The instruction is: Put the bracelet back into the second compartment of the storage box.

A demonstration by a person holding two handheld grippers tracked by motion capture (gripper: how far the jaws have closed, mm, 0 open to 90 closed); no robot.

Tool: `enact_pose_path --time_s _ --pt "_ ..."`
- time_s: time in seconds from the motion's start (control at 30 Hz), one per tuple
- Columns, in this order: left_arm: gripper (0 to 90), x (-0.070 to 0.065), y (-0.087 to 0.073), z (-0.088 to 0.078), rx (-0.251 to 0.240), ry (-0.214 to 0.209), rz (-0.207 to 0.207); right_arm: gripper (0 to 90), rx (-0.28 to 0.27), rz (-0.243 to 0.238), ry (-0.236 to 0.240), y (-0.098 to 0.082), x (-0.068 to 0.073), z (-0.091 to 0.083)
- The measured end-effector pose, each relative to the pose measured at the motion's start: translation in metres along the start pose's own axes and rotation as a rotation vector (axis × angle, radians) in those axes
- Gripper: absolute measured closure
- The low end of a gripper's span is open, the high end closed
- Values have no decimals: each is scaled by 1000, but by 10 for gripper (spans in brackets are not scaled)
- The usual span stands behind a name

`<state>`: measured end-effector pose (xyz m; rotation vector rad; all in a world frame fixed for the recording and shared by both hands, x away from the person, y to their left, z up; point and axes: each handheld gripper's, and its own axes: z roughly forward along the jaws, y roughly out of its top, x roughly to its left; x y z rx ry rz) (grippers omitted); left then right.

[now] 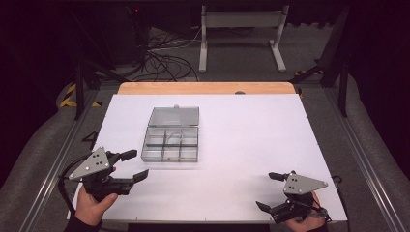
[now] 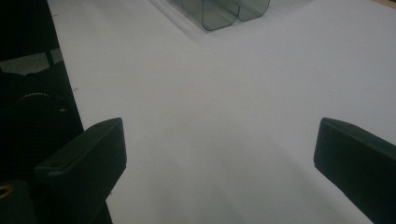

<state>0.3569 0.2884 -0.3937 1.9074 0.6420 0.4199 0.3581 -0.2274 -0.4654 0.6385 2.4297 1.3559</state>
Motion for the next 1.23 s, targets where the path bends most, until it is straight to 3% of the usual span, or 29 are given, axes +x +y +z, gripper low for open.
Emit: enact_pose_path --time_s 0.77,1.07,1.23 --pt "253 2 -48 7 95 8 -53 30 7 2 1 -1 0 0" --pt "251 4 -65 6 93 54 -66 30 6 5 4 -1 -1 0" --pt "250 2 -68 4 80 58 -90 30 6 5 2 -1 -1 0"
